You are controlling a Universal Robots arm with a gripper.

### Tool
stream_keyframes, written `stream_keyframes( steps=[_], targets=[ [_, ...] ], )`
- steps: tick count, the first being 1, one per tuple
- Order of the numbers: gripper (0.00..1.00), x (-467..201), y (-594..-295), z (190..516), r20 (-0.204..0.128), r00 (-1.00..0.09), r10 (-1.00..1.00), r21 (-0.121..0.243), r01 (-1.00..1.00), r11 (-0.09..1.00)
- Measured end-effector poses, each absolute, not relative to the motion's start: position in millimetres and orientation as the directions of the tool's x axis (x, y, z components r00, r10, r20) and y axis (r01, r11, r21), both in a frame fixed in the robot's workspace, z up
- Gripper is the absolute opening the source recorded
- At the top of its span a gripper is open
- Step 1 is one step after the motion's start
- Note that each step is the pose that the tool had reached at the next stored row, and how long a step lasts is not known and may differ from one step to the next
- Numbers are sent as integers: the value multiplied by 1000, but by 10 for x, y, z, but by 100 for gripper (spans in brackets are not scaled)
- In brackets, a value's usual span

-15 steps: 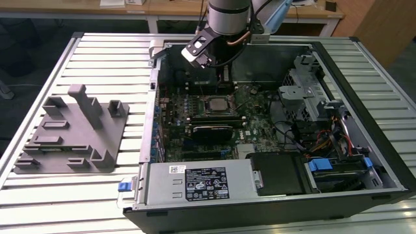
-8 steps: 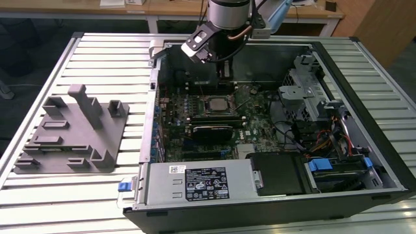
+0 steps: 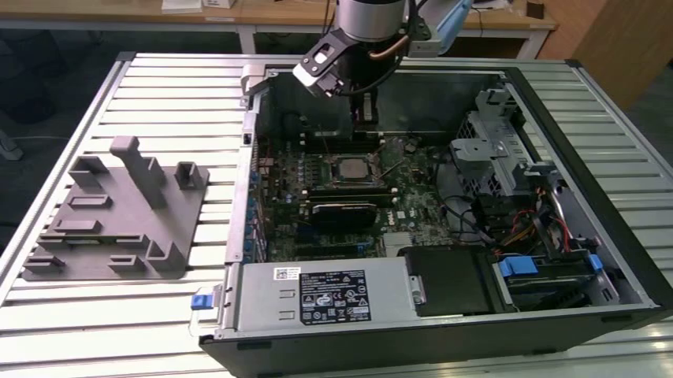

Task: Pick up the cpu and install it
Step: 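Close the cpu cover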

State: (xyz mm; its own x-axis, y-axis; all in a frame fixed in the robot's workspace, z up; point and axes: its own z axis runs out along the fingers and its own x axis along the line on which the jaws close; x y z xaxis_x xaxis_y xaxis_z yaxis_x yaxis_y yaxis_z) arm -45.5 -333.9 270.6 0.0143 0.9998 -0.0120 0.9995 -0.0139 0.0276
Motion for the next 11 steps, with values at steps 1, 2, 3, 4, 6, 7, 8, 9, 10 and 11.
stream_keyframes(
  steps=[1,2,3,4,6,7,8,9,10,11],
  targets=[
    [11,-455,-3339,2706,-12,14,1000,28,1000,-14],
    [11,-454,-3339,2706,-12,14,1000,28,1000,-14],
    [11,-444,-3339,2707,-12,14,1000,27,1000,-14],
    [11,-426,-3339,2707,-12,14,1000,27,1000,-14],
    [11,-390,-3339,2707,-12,14,1000,27,1000,-14],
    [11,-367,-3339,2706,-12,14,1000,28,1000,-14],
    [11,-343,-3338,2706,-12,14,1000,28,1000,-14],
    [11,-320,-3339,2706,-12,14,1000,28,1000,-14],
    [11,-296,-3339,2707,-12,14,1000,28,1000,-14],
    [11,-274,-3338,2706,-12,14,1000,28,1000,-14]
  ],
)
